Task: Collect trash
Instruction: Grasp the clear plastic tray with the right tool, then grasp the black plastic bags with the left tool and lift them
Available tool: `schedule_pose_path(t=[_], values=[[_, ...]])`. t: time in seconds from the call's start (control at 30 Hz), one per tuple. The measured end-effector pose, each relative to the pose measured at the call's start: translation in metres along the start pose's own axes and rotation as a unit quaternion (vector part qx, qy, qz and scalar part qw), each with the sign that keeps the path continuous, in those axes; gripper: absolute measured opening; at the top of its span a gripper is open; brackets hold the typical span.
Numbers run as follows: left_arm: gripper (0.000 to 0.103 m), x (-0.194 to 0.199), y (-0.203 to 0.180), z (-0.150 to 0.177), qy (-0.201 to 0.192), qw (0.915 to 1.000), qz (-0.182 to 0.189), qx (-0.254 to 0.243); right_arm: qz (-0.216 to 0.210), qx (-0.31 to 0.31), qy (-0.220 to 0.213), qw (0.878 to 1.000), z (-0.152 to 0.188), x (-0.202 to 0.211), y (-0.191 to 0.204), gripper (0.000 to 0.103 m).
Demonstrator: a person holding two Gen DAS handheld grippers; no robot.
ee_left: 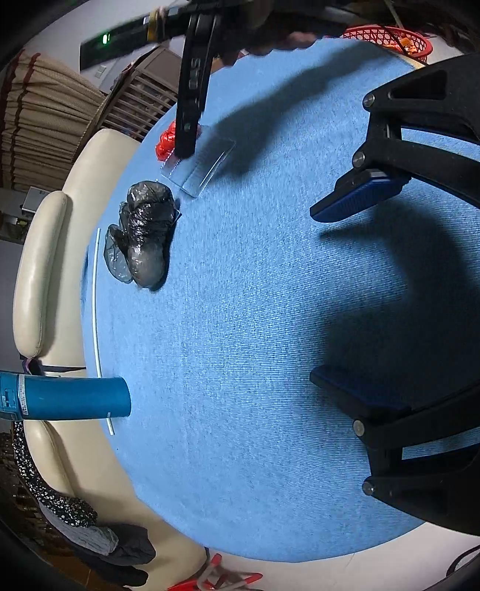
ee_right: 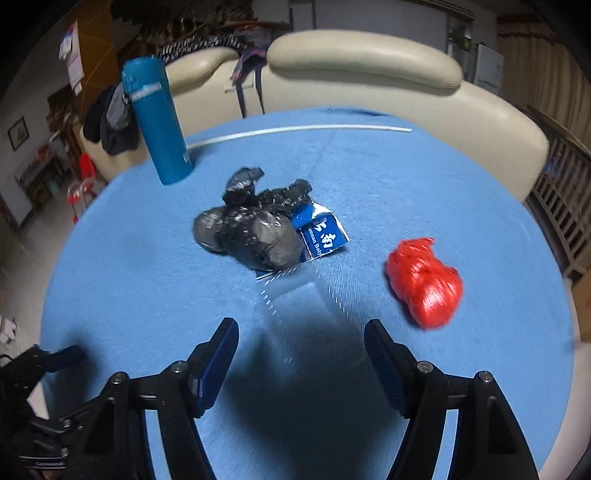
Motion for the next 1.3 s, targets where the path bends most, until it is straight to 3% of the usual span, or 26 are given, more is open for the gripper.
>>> schedule_pose_path(t=[0.13, 0.17, 0.27, 0.33, 0.73, 1.03, 1.17, 1.3], values=[[0.080, -0.005, 0.001, -0.005, 0.004, 1.0000, -0.003, -0.001, -0.008, 0.004, 0.028, 1.000, -0.004, -0.031, -0.010, 0.073], [0.080, -0.006, 0.001, -0.007, 0.005, 1.0000, -0.004, -0.001, -0.013, -0.003, 0.028, 1.000, -0.003, -0.035, -0.012, 0.066], [0.080, -0.009, 0.000, -0.012, 0.007, 1.0000, -0.006, -0.002, -0.026, -0.017, 0.014, 0.999, -0.001, -0.037, -0.016, 0.062], [0.080, -0.014, -0.003, -0.018, 0.009, 1.0000, -0.003, -0.002, -0.036, -0.022, 0.009, 0.999, 0.002, -0.034, -0.017, 0.051], [0.083, -0.037, -0.050, -0.110, -0.035, 0.9978, 0.036, -0.042, -0.057, -0.094, -0.034, 0.993, 0.055, 0.017, -0.029, 0.051], [0.085, -0.054, -0.089, -0.154, -0.025, 0.9955, 0.078, -0.047, -0.066, -0.140, -0.052, 0.987, 0.084, 0.041, -0.032, 0.051], [0.087, -0.055, -0.102, -0.169, -0.046, 0.9946, 0.058, -0.072, -0.071, -0.141, -0.051, 0.986, 0.086, 0.043, -0.031, 0.051], [0.088, -0.075, -0.109, -0.183, -0.031, 0.9953, 0.043, -0.081, -0.073, -0.142, -0.051, 0.986, 0.085, 0.041, -0.029, 0.051]])
Point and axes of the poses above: each gripper's, at about its wrist camera, not at the fingertips, and x roughly against the way its jaws point, y to its left, z to its underside, the point moved 4 cm from there along -x, roughly the way its jaws point, and after that the axes turned 7 degrees about -z, right-handed, at the moved point
